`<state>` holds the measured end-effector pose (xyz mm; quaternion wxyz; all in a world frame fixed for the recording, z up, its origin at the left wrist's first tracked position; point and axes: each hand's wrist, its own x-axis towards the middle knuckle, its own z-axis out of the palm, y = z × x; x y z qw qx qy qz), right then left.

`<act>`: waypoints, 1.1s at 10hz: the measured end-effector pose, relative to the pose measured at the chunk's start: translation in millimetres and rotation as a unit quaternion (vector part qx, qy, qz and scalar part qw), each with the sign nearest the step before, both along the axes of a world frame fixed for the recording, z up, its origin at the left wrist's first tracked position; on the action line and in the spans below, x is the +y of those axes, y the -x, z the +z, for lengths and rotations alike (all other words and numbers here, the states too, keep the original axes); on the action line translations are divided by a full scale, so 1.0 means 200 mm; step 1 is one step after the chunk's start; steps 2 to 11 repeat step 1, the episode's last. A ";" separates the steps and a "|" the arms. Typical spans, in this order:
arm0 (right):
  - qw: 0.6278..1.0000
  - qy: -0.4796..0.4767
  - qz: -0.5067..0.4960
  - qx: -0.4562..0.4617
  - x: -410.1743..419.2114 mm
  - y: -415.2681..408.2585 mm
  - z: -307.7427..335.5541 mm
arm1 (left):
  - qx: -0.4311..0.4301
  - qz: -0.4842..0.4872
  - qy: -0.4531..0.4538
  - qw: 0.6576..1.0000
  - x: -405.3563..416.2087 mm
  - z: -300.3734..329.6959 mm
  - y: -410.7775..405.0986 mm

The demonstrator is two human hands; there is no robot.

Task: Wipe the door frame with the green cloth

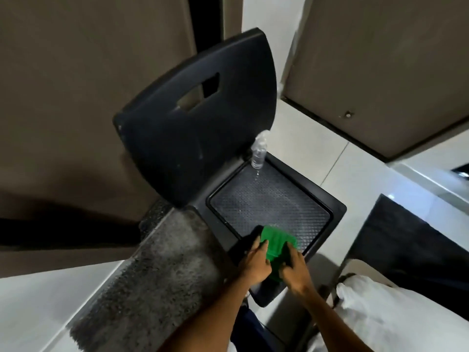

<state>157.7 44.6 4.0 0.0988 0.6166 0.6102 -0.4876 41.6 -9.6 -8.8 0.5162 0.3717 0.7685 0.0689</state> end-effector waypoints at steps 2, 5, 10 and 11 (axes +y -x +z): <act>0.996 0.031 0.056 -0.068 0.02 -0.04 -0.07 | 0.060 -0.097 0.022 0.993 0.01 -0.03 -0.03; 0.996 0.031 0.056 -0.068 0.02 -0.04 -0.07 | 0.060 -0.097 0.022 0.993 0.01 -0.03 -0.03; 0.996 0.031 0.056 -0.068 0.02 -0.04 -0.07 | 0.060 -0.097 0.022 0.993 0.01 -0.03 -0.03; 0.996 0.031 0.056 -0.068 0.02 -0.04 -0.07 | 0.060 -0.097 0.022 0.993 0.01 -0.03 -0.03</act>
